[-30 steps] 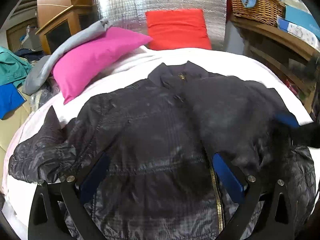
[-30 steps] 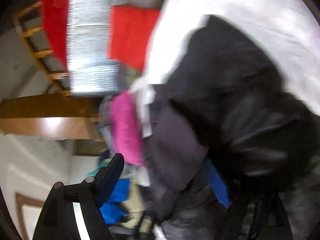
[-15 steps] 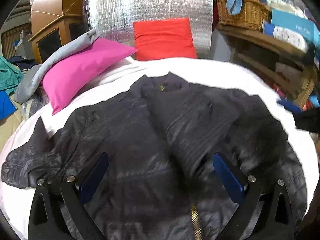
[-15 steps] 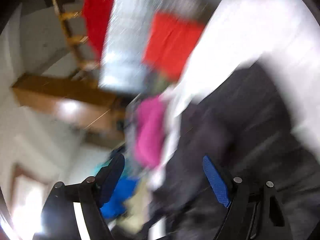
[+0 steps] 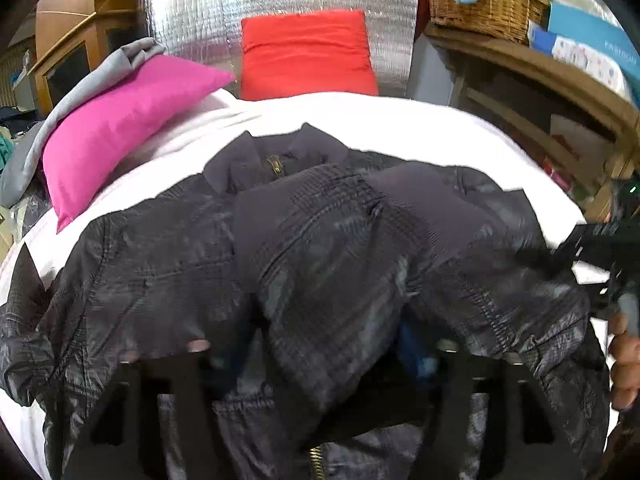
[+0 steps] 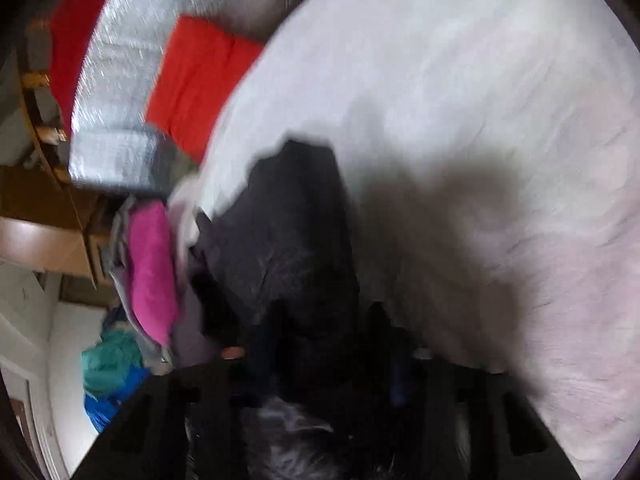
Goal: Fold large clothes
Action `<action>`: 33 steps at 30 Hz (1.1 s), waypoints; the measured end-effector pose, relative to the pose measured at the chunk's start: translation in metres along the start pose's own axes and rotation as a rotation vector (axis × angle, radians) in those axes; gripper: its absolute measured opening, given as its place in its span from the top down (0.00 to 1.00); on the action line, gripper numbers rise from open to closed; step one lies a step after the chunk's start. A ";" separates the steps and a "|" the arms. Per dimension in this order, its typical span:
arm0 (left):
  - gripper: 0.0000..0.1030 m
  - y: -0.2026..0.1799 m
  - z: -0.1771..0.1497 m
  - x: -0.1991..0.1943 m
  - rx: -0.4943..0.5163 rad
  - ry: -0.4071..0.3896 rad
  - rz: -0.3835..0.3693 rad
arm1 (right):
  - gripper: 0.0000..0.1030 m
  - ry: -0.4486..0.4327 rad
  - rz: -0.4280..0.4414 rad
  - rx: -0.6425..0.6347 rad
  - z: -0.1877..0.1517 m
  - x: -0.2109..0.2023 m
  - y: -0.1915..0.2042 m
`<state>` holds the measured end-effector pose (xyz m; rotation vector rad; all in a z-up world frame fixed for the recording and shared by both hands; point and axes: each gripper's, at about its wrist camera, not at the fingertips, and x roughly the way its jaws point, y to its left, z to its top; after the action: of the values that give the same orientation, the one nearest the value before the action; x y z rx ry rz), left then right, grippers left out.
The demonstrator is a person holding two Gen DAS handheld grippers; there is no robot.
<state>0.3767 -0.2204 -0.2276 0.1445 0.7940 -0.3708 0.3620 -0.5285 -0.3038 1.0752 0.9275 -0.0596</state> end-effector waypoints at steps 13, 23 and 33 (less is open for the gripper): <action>0.77 0.083 -0.023 -0.025 -0.236 0.043 -0.088 | 0.83 -0.092 -0.009 -0.140 -0.033 -0.046 0.027; 0.62 0.127 -0.065 -0.043 -0.318 0.189 -0.171 | 0.83 -0.061 -0.053 -0.117 -0.044 -0.027 0.029; 0.20 0.082 -0.035 -0.087 -0.182 -0.059 -0.172 | 0.80 -0.054 -0.116 -0.097 -0.044 -0.014 0.030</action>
<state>0.3282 -0.1113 -0.1903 -0.1050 0.7802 -0.4608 0.3397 -0.4845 -0.2796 0.9255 0.9340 -0.1379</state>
